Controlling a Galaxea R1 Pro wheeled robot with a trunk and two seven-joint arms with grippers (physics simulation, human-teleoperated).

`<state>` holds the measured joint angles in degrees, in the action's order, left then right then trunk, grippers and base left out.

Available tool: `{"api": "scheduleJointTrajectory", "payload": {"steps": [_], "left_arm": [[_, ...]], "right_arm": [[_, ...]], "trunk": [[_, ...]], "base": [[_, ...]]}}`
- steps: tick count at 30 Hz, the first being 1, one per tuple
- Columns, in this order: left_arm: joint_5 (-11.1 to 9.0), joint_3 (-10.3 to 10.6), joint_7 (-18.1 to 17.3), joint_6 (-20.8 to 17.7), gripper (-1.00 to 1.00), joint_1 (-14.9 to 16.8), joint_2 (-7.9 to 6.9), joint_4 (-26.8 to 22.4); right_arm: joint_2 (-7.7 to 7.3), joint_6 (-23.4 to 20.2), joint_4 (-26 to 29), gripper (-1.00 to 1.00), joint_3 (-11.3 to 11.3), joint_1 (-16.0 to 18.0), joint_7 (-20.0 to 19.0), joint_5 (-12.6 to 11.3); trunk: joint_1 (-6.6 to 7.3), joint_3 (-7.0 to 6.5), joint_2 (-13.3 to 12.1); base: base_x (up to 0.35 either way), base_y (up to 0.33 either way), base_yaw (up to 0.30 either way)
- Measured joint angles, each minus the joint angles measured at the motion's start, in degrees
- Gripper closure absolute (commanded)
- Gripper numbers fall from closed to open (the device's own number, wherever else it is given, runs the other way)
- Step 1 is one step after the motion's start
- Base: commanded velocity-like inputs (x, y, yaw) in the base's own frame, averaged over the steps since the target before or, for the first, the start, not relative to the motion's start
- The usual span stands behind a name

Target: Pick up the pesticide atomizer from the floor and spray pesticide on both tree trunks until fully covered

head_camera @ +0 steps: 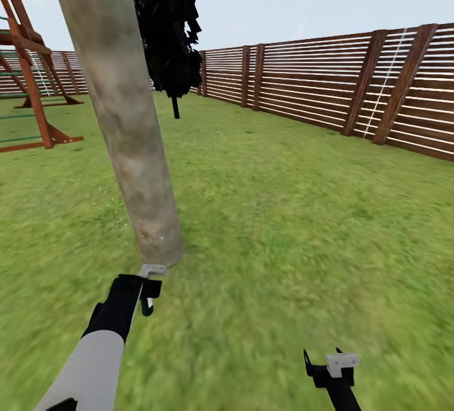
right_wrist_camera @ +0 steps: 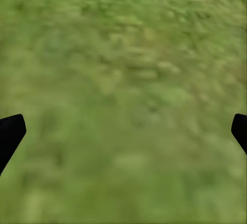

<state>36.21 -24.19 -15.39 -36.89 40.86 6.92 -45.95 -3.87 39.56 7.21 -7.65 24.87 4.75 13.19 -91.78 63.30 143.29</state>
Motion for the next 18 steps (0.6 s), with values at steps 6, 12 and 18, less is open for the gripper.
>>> {"api": "scheduleJointTrajectory", "payload": {"steps": [6,12,18], "left_arm": [[0.6,1.7,0.0,0.0,1.0,0.1,0.19,0.0],[1.0,0.9,-0.1,-1.6,1.0,0.2,-6.96,0.0],[-0.7,1.4,-0.3,-2.8,1.0,-0.2,-4.72,0.8]], "right_arm": [[0.0,0.0,0.0,-1.0,0.0,0.0,0.0,0.0],[0.0,0.0,0.0,-1.0,0.0,0.0,0.0,0.0],[0.0,0.0,0.0,-1.0,0.0,0.0,0.0,0.0]], "trunk": [[0.0,0.0,0.0],[0.0,0.0,0.0],[0.0,0.0,0.0]], "base": [[0.251,0.0,0.0],[0.013,0.0,0.0],[0.0,0.0,0.0]]}}
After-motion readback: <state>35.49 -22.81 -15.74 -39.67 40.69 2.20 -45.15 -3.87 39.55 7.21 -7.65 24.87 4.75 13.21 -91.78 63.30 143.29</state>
